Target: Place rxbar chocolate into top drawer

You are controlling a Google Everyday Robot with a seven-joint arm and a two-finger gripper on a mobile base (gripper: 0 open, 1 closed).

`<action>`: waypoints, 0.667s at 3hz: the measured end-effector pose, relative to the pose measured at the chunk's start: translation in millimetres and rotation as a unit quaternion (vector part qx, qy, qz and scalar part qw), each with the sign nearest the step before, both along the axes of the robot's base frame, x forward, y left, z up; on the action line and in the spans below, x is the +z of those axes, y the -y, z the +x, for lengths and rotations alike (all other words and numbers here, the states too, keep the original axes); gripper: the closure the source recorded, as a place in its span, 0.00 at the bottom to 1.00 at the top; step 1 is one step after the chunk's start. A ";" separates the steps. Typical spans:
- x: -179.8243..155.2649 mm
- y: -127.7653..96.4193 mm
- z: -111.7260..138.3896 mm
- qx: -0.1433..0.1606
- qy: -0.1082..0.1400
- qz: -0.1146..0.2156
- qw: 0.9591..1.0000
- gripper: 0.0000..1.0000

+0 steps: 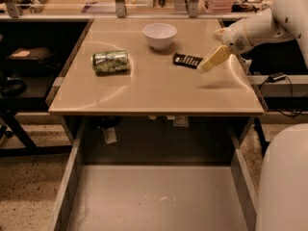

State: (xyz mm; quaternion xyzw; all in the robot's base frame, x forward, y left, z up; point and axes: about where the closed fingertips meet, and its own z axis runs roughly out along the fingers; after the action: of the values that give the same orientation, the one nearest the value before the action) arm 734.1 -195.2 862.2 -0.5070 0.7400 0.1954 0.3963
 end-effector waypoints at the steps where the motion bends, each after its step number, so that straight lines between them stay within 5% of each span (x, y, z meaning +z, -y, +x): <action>1: -14.6 -8.7 18.4 -0.009 -0.002 -0.042 0.999 0.00; 2: -30.8 -14.5 30.2 -0.015 -0.015 -0.061 0.998 0.00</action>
Offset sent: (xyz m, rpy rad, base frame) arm 0.0462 0.0137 -0.0418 -0.1693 0.0553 -0.0516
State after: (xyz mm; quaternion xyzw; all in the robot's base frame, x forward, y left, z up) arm 764.2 -180.7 831.4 -0.5162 0.7640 0.1519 0.3560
